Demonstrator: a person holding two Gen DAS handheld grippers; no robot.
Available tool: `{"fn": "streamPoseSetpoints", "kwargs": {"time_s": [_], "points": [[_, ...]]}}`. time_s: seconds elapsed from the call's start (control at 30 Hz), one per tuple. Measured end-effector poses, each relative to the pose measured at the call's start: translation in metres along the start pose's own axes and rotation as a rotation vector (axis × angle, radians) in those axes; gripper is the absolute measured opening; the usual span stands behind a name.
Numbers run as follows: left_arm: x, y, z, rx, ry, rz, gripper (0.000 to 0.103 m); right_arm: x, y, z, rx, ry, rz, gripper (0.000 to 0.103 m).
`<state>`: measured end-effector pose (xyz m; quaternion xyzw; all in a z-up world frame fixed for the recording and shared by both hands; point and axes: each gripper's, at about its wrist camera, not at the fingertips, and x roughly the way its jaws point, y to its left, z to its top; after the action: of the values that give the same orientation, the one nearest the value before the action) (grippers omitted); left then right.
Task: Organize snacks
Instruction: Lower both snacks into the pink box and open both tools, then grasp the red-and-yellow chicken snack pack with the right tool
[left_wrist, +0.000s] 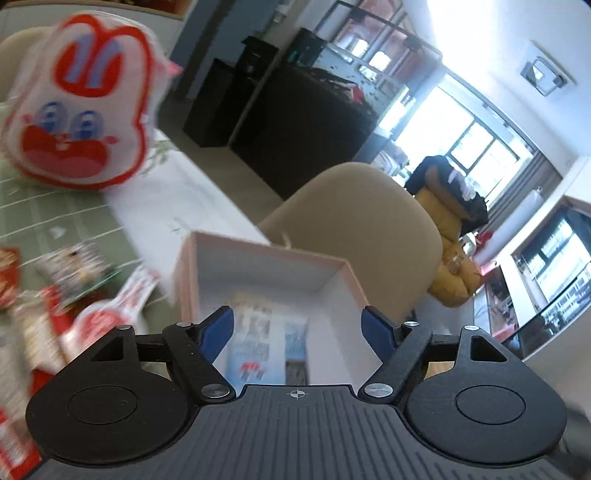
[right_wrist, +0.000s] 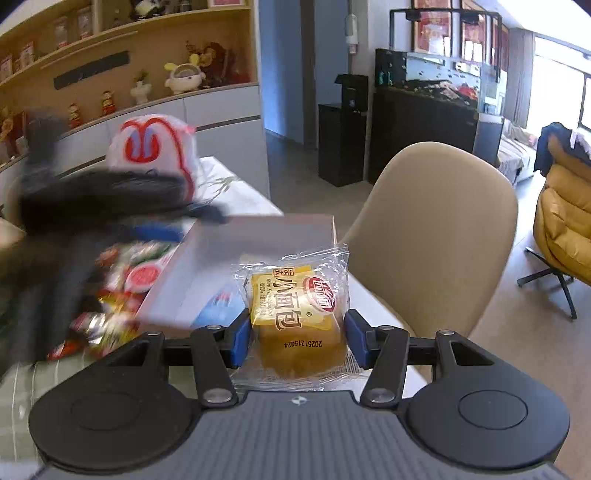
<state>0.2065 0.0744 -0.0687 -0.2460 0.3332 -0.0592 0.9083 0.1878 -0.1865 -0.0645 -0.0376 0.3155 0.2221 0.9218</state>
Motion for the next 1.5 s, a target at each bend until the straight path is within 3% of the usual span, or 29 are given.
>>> {"fn": "streamPoseSetpoints", "kwargs": {"time_s": [0.13, 0.2, 0.33, 0.5, 0.67, 0.83, 1.07, 1.17, 1.27, 1.4, 1.5], "points": [[-0.027, 0.013, -0.027, -0.005, 0.048, 0.045, 0.081, 0.042, -0.002, 0.033, 0.036, -0.039, 0.006, 0.054], [-0.038, 0.021, -0.042, -0.004, 0.088, 0.076, 0.081, 0.062, -0.002, 0.044, 0.042, -0.069, 0.003, 0.061], [-0.061, 0.042, -0.067, 0.002, 0.135, 0.152, 0.080, 0.084, 0.005, 0.055, 0.023, -0.023, -0.007, 0.062], [-0.090, 0.070, -0.082, -0.058, 0.159, 0.244, 0.064, 0.064, 0.023, 0.028, 0.034, -0.001, 0.065, 0.063], [-0.101, 0.089, -0.090, -0.072, 0.124, 0.339, 0.063, 0.045, 0.059, -0.008, 0.007, 0.067, 0.141, 0.063], [-0.116, 0.103, -0.094, -0.089, 0.099, 0.336, 0.063, 0.051, 0.096, -0.029, -0.066, 0.148, 0.189, 0.060], [-0.129, 0.118, -0.098, -0.148, 0.077, 0.316, 0.063, 0.078, 0.123, -0.021, -0.076, 0.159, 0.234, 0.060], [-0.131, 0.121, -0.099, -0.152, 0.076, 0.304, 0.063, 0.085, 0.137, -0.013, -0.047, 0.159, 0.312, 0.060], [-0.132, 0.121, -0.101, -0.147, 0.083, 0.300, 0.063, 0.090, 0.165, -0.004, -0.104, 0.151, 0.376, 0.061], [-0.135, 0.121, -0.104, -0.135, 0.088, 0.290, 0.063, 0.114, 0.208, 0.010, -0.243, 0.155, 0.375, 0.061], [-0.145, 0.128, -0.104, -0.170, 0.055, 0.285, 0.063, 0.141, 0.222, 0.016, -0.264, 0.214, 0.357, 0.061]]}}
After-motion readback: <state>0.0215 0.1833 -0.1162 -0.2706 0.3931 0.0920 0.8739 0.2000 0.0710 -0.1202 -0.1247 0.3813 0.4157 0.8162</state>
